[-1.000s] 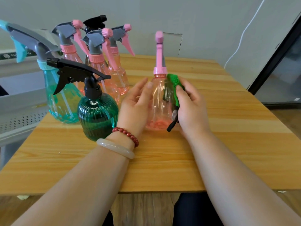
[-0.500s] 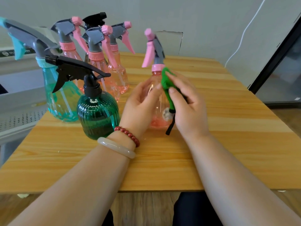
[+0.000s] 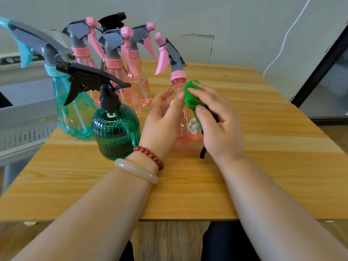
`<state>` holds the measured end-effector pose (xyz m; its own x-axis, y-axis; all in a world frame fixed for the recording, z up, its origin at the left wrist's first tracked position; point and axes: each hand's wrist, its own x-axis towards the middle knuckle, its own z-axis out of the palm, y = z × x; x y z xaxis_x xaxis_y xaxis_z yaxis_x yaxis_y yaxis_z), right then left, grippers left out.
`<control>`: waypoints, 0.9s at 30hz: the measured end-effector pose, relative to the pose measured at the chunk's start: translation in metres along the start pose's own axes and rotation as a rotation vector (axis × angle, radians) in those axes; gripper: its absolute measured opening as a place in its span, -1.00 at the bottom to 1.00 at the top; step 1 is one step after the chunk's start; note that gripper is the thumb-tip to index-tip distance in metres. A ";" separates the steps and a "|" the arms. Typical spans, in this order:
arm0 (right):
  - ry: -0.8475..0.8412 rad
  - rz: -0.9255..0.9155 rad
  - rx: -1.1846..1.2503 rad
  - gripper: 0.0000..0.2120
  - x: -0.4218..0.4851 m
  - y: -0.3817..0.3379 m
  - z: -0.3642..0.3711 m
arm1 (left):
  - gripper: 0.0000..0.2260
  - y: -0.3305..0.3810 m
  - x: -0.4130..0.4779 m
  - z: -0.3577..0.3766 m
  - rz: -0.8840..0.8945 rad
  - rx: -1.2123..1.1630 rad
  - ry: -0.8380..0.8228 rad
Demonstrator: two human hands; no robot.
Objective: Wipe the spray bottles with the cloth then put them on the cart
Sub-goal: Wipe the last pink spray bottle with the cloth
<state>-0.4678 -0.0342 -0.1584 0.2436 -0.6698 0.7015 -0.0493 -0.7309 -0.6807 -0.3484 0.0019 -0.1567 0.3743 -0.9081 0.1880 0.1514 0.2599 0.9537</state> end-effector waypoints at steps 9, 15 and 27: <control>-0.004 0.154 0.107 -0.67 0.003 -0.006 -0.003 | -0.60 0.001 -0.006 0.001 0.084 0.016 0.004; -0.114 0.012 0.051 -0.59 0.001 -0.005 0.001 | -0.57 0.002 0.001 -0.006 0.085 -0.030 0.088; 0.090 0.231 0.081 -0.69 0.006 0.003 0.003 | -0.41 -0.001 -0.009 0.007 0.136 0.151 -0.174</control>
<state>-0.4636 -0.0401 -0.1566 0.1473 -0.8295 0.5387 -0.0146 -0.5464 -0.8374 -0.3581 0.0079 -0.1577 0.2172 -0.9143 0.3418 -0.0324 0.3432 0.9387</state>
